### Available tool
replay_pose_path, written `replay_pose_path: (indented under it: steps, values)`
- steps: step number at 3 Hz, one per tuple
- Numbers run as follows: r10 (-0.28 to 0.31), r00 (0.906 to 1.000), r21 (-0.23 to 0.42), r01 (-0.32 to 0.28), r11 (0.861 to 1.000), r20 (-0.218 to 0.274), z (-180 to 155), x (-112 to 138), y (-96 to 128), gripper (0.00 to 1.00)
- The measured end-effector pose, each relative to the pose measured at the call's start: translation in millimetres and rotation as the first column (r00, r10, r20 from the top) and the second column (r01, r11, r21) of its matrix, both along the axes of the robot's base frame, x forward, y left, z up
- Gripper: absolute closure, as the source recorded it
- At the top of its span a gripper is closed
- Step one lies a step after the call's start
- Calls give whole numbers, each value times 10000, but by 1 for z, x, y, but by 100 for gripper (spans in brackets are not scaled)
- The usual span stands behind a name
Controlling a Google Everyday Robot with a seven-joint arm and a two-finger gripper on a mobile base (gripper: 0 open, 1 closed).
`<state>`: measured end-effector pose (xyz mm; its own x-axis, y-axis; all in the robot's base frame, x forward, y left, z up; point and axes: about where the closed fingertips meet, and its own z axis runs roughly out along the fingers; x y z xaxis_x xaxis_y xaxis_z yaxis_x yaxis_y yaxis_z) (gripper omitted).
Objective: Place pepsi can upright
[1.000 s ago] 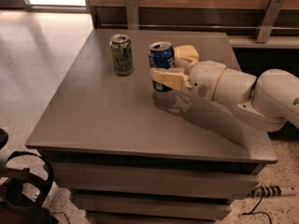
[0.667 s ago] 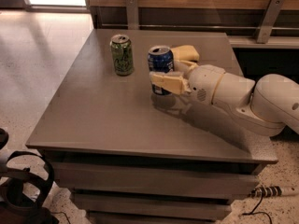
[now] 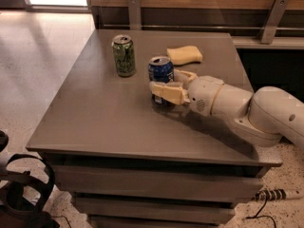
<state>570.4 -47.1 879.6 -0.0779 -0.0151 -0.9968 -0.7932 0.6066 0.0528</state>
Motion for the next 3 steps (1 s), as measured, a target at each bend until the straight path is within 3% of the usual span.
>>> replay_pose_path:
  steps: [1,3]
  values:
    - [0,9999,-54,-1,10000,-147,-9,0,3,100]
    - [74,9999,-54,-74,10000,-118,-7,-1,7,59]
